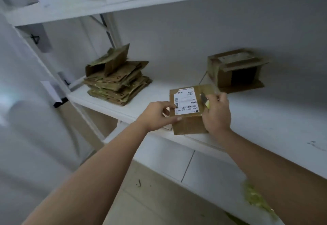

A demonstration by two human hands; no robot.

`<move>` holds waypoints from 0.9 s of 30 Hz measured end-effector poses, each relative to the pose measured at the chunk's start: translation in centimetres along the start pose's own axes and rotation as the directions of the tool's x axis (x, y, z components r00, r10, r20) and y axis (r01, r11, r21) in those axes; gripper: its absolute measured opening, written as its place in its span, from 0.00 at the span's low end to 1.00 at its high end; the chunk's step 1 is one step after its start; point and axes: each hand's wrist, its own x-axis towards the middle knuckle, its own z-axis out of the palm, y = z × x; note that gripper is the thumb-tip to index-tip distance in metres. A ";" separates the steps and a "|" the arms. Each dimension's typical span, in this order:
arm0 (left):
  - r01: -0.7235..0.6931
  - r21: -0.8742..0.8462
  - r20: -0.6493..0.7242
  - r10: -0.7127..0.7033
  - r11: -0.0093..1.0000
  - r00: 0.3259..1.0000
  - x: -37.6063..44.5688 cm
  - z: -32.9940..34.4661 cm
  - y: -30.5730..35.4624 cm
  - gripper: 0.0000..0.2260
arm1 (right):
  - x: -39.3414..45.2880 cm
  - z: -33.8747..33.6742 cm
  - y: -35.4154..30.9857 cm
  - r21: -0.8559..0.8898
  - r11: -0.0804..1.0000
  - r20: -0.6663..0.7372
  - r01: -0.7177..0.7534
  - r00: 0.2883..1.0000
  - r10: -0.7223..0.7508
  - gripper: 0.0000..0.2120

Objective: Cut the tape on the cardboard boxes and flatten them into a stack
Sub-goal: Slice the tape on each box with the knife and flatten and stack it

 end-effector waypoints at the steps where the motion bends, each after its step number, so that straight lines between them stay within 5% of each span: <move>1: 0.013 -0.006 0.006 -0.013 1.000 1.000 -0.9 -0.4 -0.3 0.23 | 0.5 0.4 -0.5 -0.010 0.999 0.014 0.033 0.999 -0.033 0.16; 4: -0.009 -0.020 0.027 0.009 1.000 1.000 -2.1 -0.8 -0.6 0.19 | 2.2 0.9 -1.1 -0.076 0.997 -0.017 -0.024 1.000 0.023 0.17; 8: -0.019 0.242 -0.097 0.044 0.970 0.994 -0.4 -1.8 -1.2 0.17 | 2.3 0.9 -1.3 -0.132 0.983 -0.090 -0.124 0.990 0.113 0.16; 12: -0.029 0.328 0.131 -0.015 0.944 0.991 2.4 -2.0 -3.1 0.35 | 1.1 0.9 -0.7 -0.086 0.989 -0.049 -0.124 0.992 0.120 0.15; 17: 0.016 0.183 0.269 -0.066 0.983 0.961 5.4 -0.8 -3.0 0.40 | 2.1 -0.7 1.0 -0.123 0.986 -0.003 -0.108 0.994 0.108 0.14; 22: 0.206 0.156 0.021 -0.212 0.966 0.977 6.9 1.3 -1.0 0.32 | 4.3 -2.2 3.8 -0.065 0.990 0.006 -0.126 0.992 0.126 0.17; 27: 0.370 0.209 -0.185 -0.335 0.905 0.924 7.7 3.5 2.6 0.22 | 5.8 -2.6 6.2 0.012 0.987 0.183 -0.159 0.971 0.154 0.19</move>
